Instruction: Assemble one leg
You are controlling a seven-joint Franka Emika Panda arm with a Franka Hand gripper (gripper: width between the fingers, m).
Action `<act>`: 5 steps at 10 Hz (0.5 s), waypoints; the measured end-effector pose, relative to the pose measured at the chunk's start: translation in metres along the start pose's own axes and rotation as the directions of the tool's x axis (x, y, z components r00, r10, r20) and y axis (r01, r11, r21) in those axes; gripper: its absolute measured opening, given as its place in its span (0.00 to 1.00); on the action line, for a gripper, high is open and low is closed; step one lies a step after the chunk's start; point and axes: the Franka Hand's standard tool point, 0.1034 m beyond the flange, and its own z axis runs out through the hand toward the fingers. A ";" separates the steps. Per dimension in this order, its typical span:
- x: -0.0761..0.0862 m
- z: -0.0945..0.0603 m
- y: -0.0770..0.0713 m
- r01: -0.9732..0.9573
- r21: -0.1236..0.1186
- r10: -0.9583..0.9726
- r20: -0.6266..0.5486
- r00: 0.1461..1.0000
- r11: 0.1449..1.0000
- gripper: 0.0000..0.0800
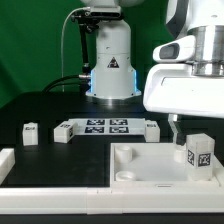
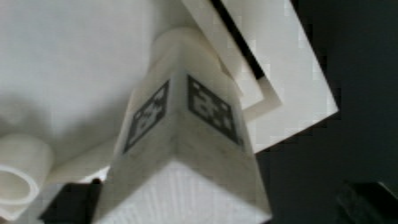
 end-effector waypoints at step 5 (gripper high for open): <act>0.001 -0.004 0.001 0.539 -0.023 -0.540 -0.014 0.842 0.842 0.81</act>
Offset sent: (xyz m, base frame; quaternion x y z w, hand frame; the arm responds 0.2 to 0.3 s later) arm -0.0101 0.0029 0.0056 -0.0063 -0.0010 -0.2788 0.9603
